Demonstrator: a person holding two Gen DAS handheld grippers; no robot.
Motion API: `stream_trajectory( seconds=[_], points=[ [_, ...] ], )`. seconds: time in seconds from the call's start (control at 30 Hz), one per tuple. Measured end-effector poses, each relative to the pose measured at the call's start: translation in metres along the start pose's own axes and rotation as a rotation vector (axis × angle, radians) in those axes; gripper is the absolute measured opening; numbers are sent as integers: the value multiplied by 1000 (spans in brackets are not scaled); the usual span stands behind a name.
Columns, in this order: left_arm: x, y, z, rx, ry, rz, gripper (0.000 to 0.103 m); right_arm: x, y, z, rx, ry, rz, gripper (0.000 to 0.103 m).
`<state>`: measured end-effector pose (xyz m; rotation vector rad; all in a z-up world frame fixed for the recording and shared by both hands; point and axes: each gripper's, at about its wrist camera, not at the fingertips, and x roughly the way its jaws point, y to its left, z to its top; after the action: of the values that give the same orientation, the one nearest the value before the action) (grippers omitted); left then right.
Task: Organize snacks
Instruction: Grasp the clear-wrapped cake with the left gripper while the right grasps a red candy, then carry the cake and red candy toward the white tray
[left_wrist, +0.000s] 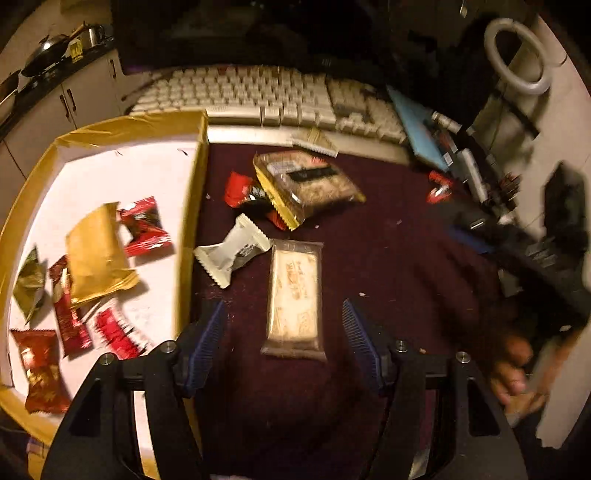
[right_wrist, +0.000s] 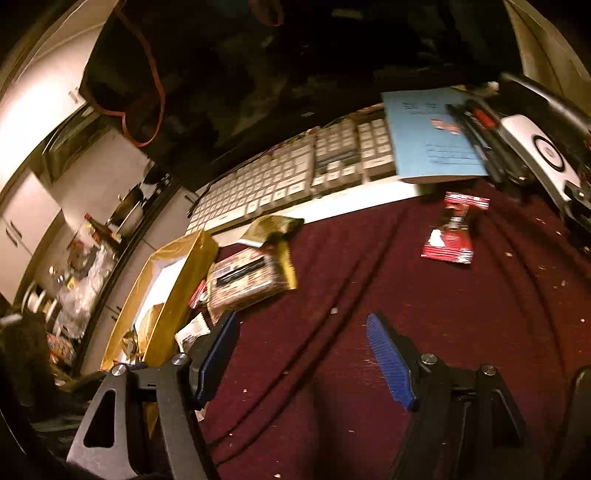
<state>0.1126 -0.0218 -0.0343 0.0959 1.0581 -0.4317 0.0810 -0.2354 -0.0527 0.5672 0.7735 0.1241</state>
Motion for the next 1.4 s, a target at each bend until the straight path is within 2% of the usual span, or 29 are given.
stream_trajectory(
  seconds=[0.07,0.23,0.3,0.37,0.47,0.53,0.63,0.8,0.97,1.0,1.07,1.13,1.17,1.2,1.23,1.27,1.33,1.4],
  points=[
    [10,-8,1,28,6,15,64,-6,-9,3,40,-17,-20,74],
    [23,-17,-1,59,23,67,62,-15,-30,19,103,-60,-143,74],
    [26,-18,0,83,17,116,53,-13,-41,30,160,-68,-181,74],
    [27,-20,-1,105,9,140,48,-5,-51,44,207,-69,-227,74],
    [24,-19,-2,127,-2,152,33,8,-56,60,212,-49,-301,71],
    [21,-18,-3,135,-2,130,32,21,-57,69,189,-35,-411,70],
    [15,-18,-6,136,-6,91,32,29,-64,70,208,-16,-456,64],
    [9,-10,-6,83,17,-29,32,42,-54,66,105,-18,-590,38],
    [16,-15,-6,96,36,-18,32,57,-32,60,-41,-5,-701,25],
    [17,-17,-7,96,31,-15,32,58,-29,58,-59,-4,-706,15],
    [16,-18,-9,94,24,-6,32,62,-21,54,-107,2,-710,15],
    [15,-18,-11,91,27,-5,30,61,-16,50,-123,17,-665,15],
    [14,-19,-11,99,21,0,27,60,-15,49,-119,19,-647,15],
    [11,-17,-12,102,10,6,17,55,-13,47,-113,15,-625,15],
    [7,-16,-12,103,-4,11,8,49,-11,45,-103,7,-581,15],
    [4,-14,-11,97,-2,-6,0,40,-8,41,-86,-3,-498,15],
    [-2,-8,-9,67,-9,-52,0,25,0,33,-81,-27,-391,15],
    [-3,-7,-8,76,-15,-22,0,11,13,24,-107,-54,-303,15]
  ],
)
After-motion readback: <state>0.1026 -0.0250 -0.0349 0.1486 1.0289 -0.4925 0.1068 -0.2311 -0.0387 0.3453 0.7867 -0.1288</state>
